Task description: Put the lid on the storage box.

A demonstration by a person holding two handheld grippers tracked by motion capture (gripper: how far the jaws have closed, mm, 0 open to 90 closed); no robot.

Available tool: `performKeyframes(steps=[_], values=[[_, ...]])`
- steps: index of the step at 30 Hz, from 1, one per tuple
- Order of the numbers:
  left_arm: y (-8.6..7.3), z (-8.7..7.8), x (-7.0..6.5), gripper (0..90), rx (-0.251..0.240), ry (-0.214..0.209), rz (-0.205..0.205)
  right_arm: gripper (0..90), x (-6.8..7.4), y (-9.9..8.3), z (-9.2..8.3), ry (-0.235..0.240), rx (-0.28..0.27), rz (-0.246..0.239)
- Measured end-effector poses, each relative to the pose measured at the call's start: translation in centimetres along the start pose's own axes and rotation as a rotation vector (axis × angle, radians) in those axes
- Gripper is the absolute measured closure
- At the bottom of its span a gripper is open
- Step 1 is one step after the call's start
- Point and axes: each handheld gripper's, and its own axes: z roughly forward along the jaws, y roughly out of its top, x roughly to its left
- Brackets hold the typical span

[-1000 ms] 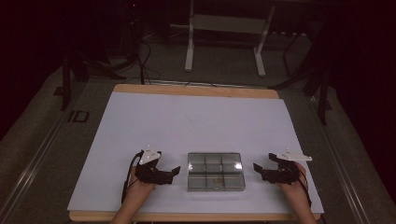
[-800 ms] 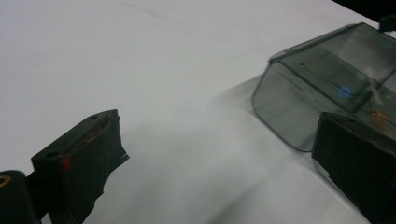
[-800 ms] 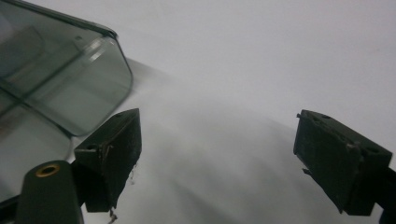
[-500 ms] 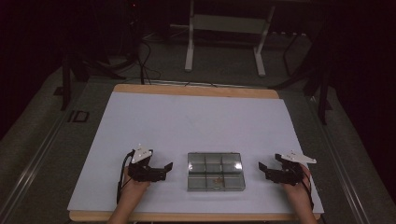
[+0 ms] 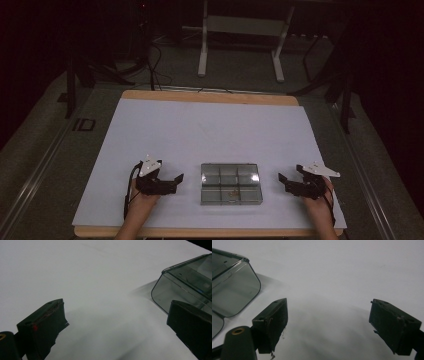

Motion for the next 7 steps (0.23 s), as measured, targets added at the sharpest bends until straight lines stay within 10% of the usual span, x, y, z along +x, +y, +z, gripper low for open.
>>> performKeyframes(steps=[7], values=[[-0.17,-0.23,-0.07,2.5,-0.029,0.019,-0.004,15.6,-0.07,-0.07,-0.03,-0.006,-0.008,0.008]])
